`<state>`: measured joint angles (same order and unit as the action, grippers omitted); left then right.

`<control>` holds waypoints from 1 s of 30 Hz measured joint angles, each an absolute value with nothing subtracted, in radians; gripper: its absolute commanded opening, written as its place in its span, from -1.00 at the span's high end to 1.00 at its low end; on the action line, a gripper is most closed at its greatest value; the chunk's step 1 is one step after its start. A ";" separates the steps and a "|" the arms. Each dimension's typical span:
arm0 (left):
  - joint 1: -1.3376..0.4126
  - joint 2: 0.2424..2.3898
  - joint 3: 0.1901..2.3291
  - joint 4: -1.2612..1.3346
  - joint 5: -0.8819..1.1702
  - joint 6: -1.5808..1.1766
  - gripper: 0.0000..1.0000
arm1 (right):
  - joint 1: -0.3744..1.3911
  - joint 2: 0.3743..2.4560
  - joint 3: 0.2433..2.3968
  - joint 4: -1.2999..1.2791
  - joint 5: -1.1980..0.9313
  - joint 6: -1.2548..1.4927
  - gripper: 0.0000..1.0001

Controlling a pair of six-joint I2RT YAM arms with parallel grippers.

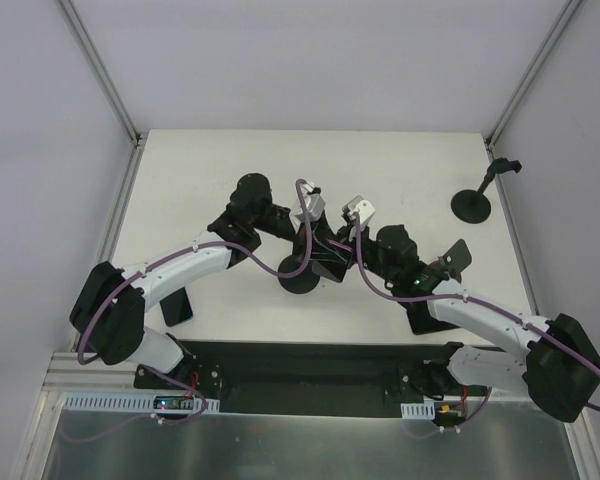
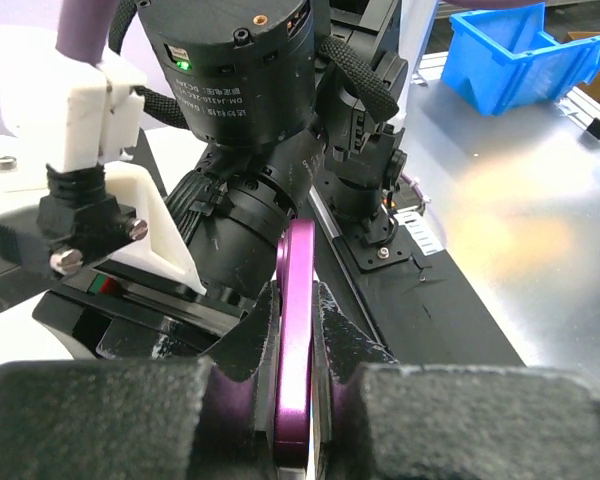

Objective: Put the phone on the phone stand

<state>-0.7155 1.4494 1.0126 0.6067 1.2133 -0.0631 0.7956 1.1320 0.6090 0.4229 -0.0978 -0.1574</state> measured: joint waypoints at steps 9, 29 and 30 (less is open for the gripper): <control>-0.672 1.472 1.002 0.667 1.261 -0.079 1.00 | 0.780 1.132 0.601 0.438 -0.119 -0.135 0.99; -0.592 1.552 0.949 0.905 1.302 -0.198 1.00 | 0.757 1.137 0.590 0.468 -0.144 -0.111 0.99; -0.587 1.553 0.945 0.900 1.300 -0.200 1.00 | 0.757 1.137 0.589 0.469 -0.146 -0.113 0.99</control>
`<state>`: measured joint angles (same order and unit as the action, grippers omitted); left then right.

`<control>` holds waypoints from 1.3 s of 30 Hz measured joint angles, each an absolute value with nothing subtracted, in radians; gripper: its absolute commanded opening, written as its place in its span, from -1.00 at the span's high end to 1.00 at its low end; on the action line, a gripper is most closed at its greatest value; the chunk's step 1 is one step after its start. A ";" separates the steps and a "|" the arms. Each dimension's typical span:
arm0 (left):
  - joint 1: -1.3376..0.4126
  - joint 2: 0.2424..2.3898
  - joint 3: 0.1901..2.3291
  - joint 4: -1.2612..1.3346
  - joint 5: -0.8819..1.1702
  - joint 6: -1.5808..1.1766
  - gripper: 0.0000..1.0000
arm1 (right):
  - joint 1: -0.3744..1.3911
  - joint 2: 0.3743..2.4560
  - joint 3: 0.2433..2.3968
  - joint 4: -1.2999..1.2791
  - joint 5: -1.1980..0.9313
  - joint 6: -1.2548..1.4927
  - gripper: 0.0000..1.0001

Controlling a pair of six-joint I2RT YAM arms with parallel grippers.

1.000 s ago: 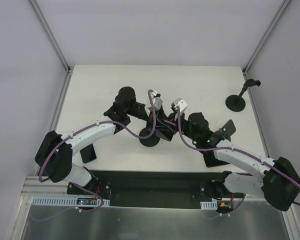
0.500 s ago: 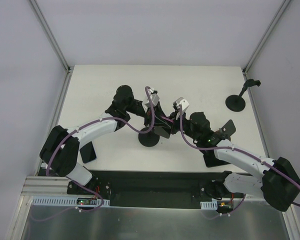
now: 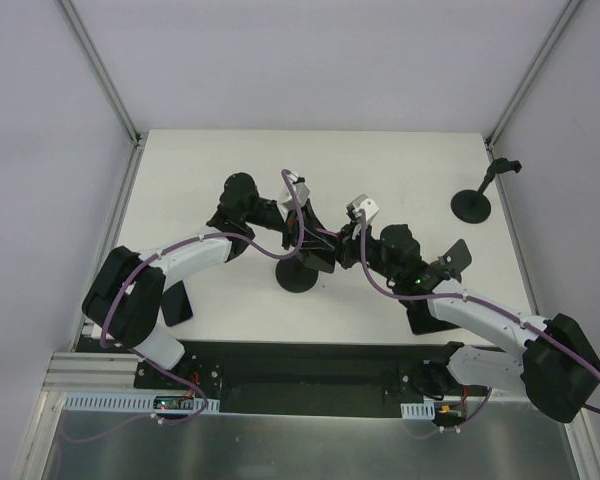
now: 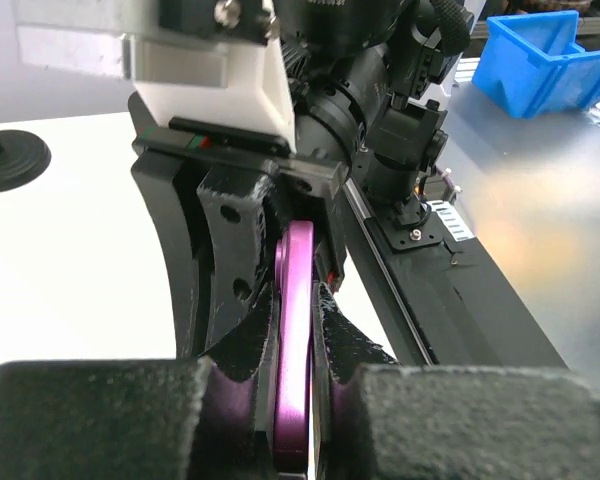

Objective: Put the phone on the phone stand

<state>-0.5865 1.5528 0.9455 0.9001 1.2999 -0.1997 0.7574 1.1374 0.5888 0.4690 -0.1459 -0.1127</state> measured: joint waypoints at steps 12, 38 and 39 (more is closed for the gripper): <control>-0.569 1.502 0.881 0.807 1.188 -0.168 1.00 | 0.764 1.136 0.569 0.506 -0.133 -0.108 0.99; -0.774 1.270 0.654 0.781 0.010 -0.057 1.00 | 1.493 1.248 0.715 0.443 1.111 -0.018 -0.90; -0.764 1.270 0.645 0.784 -0.015 -0.046 1.00 | 1.507 1.208 0.693 0.489 1.089 -0.064 -0.95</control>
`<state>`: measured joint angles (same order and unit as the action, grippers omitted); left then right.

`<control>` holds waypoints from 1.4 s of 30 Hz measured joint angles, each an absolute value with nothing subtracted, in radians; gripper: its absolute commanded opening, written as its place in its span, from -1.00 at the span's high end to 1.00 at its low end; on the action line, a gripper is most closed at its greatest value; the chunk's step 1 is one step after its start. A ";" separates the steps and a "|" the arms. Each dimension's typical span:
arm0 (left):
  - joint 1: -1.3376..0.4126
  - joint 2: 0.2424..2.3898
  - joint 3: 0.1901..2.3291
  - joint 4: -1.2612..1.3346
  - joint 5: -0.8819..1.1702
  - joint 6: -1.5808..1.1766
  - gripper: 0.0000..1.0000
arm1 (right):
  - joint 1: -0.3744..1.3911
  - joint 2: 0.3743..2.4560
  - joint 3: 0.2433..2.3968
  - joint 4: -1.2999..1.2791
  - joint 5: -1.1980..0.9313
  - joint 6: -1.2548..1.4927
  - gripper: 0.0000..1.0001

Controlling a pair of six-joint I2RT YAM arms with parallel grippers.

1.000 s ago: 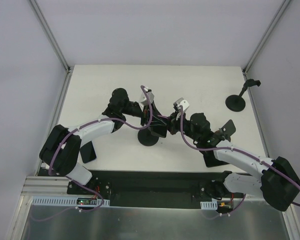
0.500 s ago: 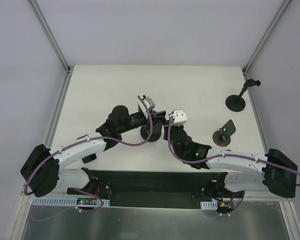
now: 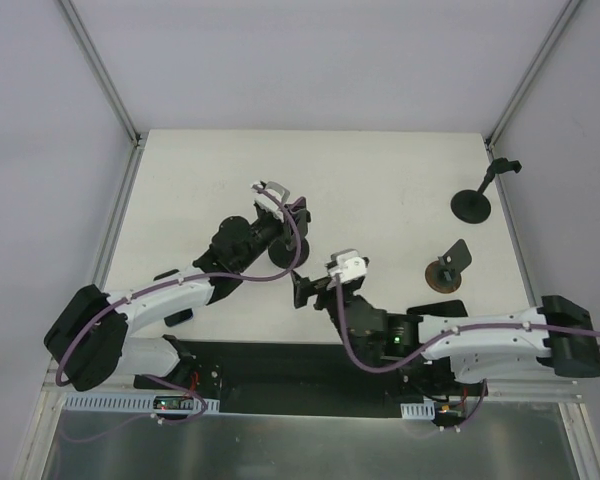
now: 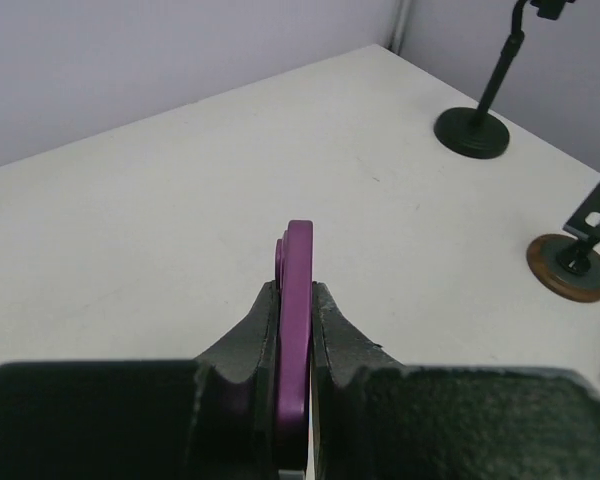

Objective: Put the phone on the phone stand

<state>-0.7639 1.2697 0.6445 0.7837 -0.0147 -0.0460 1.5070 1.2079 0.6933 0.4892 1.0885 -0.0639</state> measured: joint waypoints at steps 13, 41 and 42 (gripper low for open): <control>-0.744 1.101 0.611 0.591 0.215 -0.069 1.00 | 1.050 0.658 0.390 0.499 0.873 -0.131 -0.93; -0.926 1.343 0.810 0.603 0.879 -0.134 1.00 | 0.865 0.464 0.252 0.395 0.659 0.001 -0.94; -0.939 1.343 0.810 0.602 0.864 -0.118 1.00 | 0.865 0.450 0.246 0.397 0.663 0.003 -0.94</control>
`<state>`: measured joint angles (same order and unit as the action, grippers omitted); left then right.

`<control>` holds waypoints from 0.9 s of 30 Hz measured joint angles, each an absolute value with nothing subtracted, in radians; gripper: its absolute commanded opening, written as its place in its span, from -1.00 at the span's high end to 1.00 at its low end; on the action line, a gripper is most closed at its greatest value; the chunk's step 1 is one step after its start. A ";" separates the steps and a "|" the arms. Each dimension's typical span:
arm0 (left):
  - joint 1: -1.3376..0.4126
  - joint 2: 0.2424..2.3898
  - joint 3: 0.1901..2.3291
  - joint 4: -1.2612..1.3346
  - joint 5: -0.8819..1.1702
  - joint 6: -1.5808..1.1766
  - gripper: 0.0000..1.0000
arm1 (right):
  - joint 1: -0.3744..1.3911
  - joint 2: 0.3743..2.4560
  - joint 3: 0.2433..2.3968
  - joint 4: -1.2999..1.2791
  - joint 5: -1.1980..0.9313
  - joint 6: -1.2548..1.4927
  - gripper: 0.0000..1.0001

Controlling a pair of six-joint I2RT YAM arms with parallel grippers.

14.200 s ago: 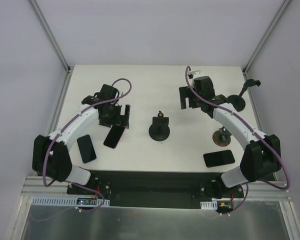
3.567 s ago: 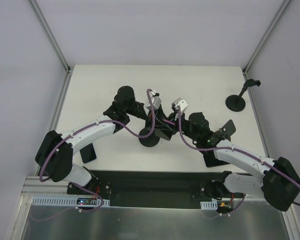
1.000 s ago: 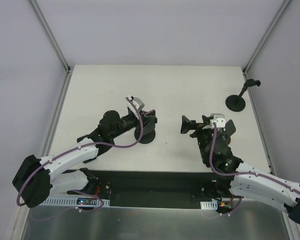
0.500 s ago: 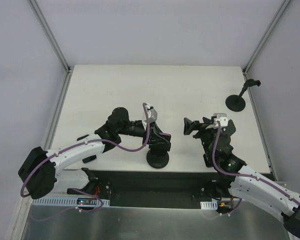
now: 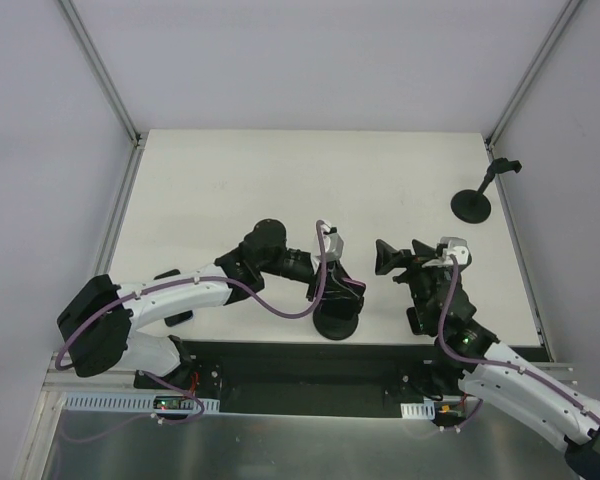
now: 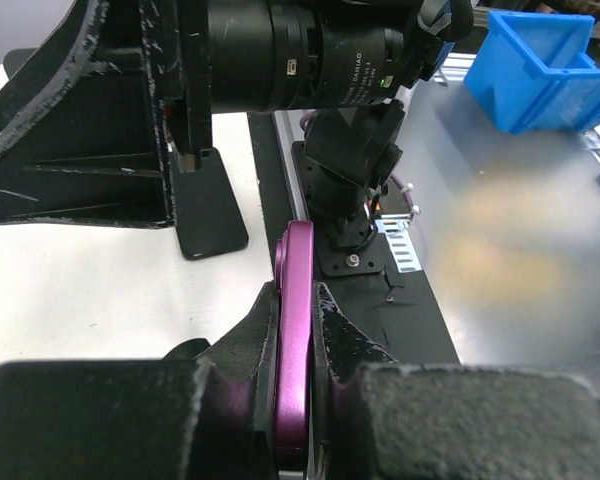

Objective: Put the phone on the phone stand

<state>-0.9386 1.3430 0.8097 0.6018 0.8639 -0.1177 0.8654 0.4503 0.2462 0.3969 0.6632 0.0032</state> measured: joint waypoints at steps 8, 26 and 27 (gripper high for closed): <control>-0.978 1.343 0.802 0.605 0.773 -0.042 1.00 | 0.865 0.430 0.230 0.413 0.677 0.015 -0.94; -1.021 1.306 0.749 0.679 0.536 -0.066 -0.81 | 0.865 0.455 0.225 0.430 0.677 0.027 -0.94; -1.022 1.293 0.742 0.685 0.528 -0.066 -0.95 | 0.865 0.456 0.225 0.430 0.677 0.027 -0.94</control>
